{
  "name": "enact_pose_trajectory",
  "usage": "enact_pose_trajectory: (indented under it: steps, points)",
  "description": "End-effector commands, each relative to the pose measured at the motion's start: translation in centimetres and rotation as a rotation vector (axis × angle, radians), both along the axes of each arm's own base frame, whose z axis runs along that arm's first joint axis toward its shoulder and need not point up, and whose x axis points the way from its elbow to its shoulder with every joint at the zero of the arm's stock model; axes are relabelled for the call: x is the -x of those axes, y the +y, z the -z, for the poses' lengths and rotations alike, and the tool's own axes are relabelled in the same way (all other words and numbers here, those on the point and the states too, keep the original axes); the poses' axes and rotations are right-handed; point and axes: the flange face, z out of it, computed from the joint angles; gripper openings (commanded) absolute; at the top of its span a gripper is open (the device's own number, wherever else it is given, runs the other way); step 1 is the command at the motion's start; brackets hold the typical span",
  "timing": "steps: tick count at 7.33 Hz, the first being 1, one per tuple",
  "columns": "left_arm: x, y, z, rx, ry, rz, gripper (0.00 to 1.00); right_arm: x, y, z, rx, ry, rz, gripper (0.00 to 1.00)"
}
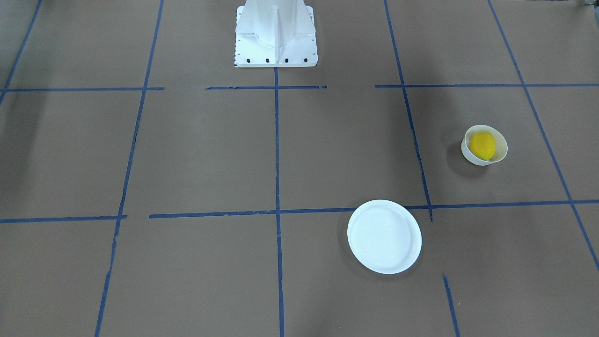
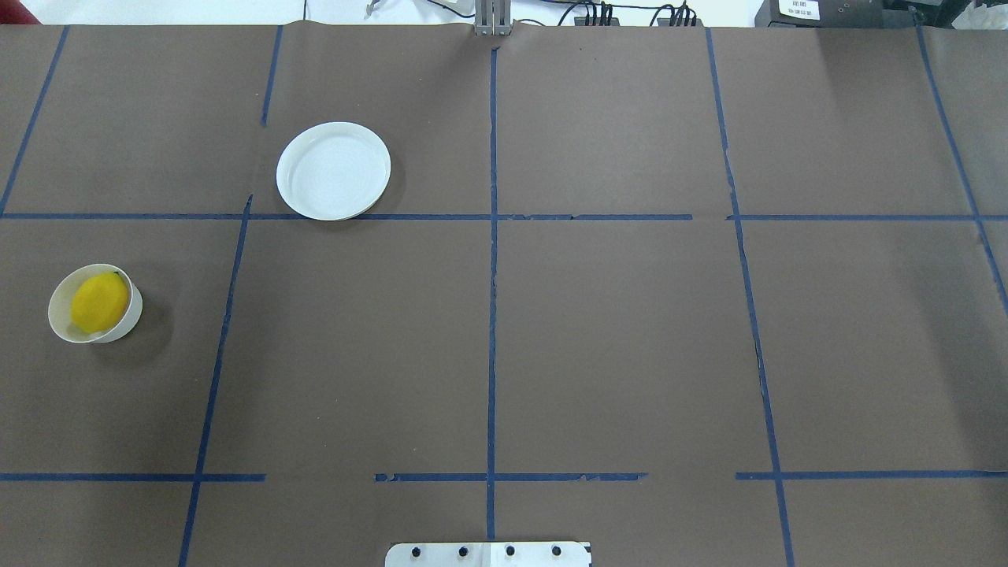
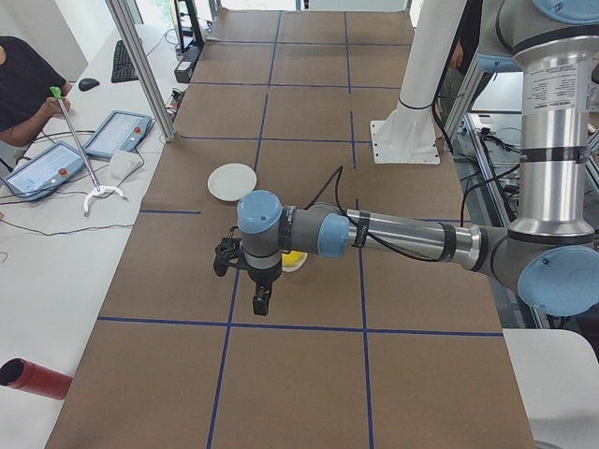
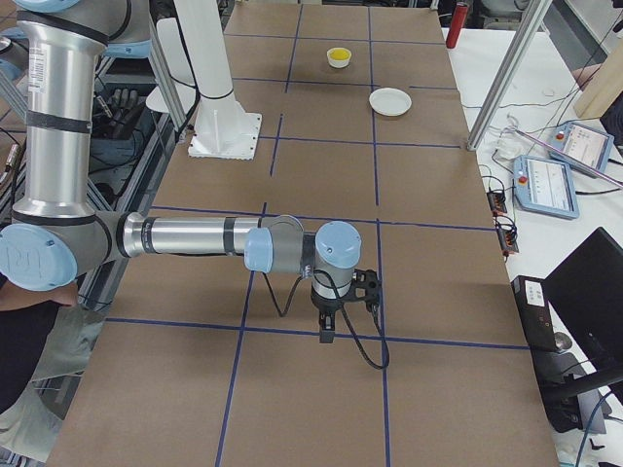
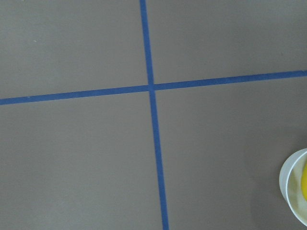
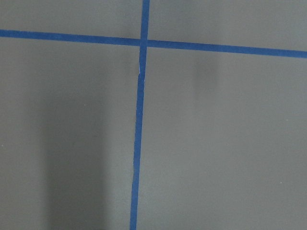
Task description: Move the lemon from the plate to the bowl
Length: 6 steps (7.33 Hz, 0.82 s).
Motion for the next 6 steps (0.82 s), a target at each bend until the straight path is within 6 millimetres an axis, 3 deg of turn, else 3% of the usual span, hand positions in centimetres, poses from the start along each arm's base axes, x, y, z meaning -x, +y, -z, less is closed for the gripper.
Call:
enact_pose_trajectory:
  steps: [1,4,6]
  points:
    - [3.1,0.7,-0.6,0.015,0.0,0.033,1.0,0.0,0.0,0.0,0.0,0.0,0.0,1.0]
    - [2.4,2.6,-2.3,0.074,0.11,0.04,1.0,0.0,0.0,0.0,0.0,0.0,0.0,1.0]
    - [2.3,2.4,-1.6,0.059,0.116,0.042,1.0,0.0,0.0,0.0,0.0,0.0,0.0,1.0]
